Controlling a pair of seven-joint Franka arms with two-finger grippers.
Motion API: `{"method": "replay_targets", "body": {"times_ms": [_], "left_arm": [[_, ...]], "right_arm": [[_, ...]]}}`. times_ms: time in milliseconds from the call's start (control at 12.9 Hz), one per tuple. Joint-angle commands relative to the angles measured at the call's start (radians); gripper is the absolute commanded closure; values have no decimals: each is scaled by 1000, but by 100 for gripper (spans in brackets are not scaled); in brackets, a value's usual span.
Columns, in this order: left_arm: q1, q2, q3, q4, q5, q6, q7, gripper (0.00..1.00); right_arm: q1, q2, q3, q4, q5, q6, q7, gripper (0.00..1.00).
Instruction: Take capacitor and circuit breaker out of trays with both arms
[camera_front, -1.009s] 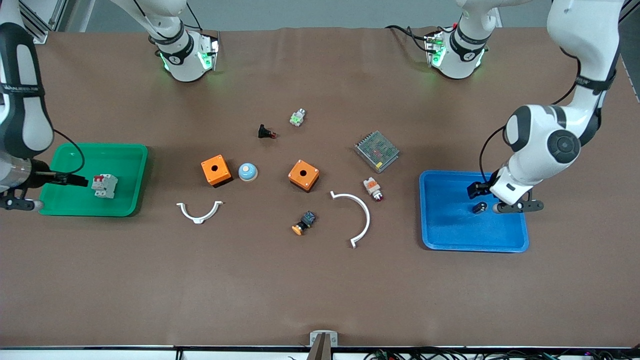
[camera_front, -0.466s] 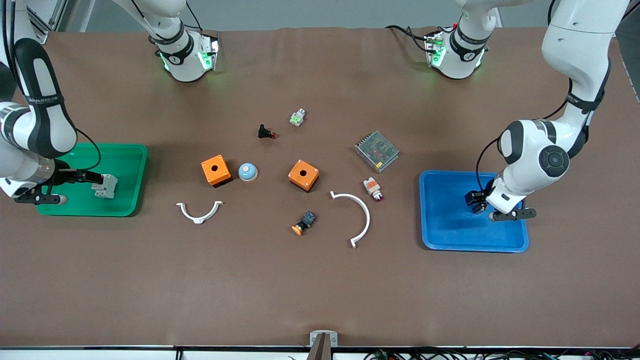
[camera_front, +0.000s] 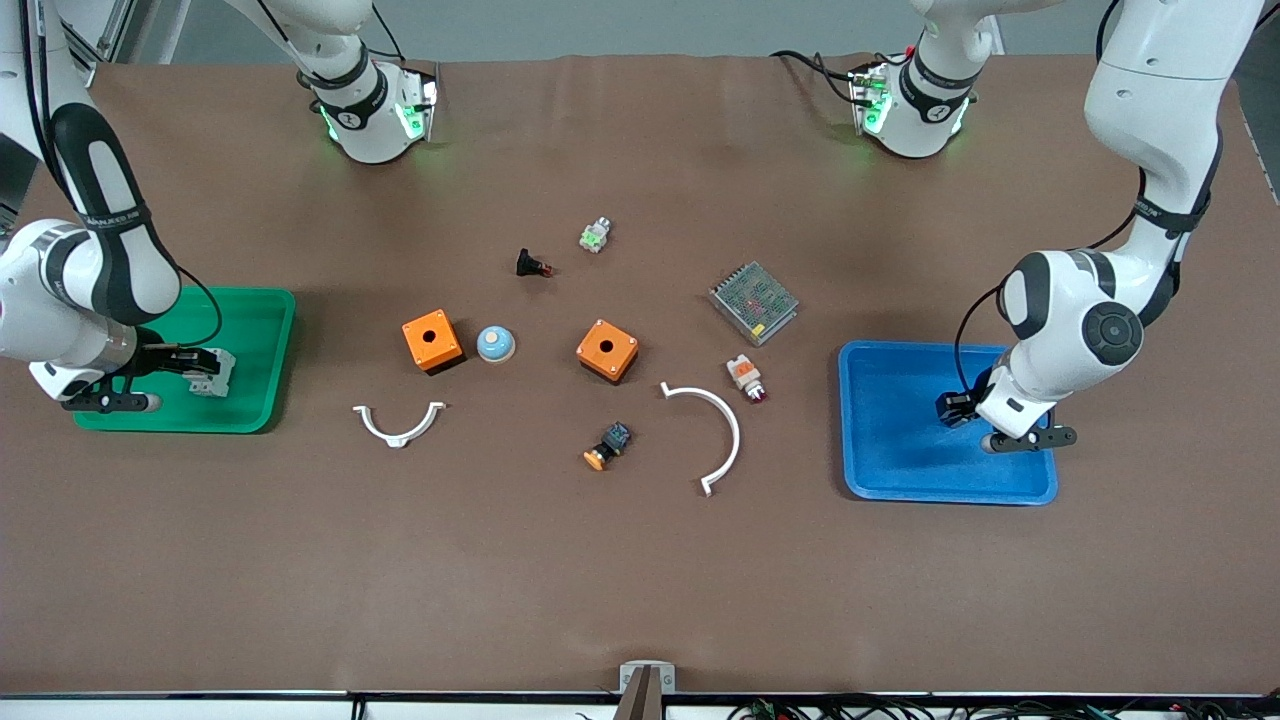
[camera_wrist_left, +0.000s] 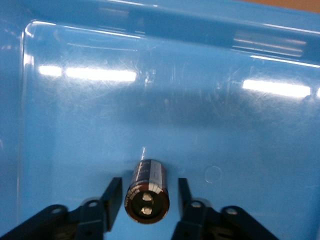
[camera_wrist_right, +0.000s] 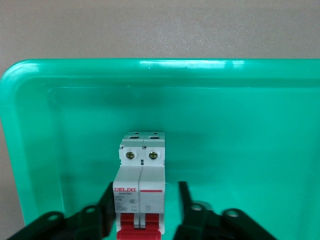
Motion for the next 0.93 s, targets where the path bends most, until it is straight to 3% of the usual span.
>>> {"method": "replay_targets", "body": {"times_ms": [0,233,388,698,853], "left_arm": [[1,-6,4,13,23,-6,8,96],[-5,-75,1,14,23,-17,15,100],[-23,-138,-31,37,22,-101,1,100],[-43,-151,-183,112,23,-218,-208,100],[-123,-149,-193,114,23,-224,-354,100]], "right_arm": [[-13,-11,13,-10,-10,6,-16,68],[-4,-16,13,-8,-10,-3,-13,76],[2,-54,19,12,-10,-75,-12,77],[86,-160,19,250,-4,-521,11,78],[184,-201,21,352,-5,-687,148,78]]}}
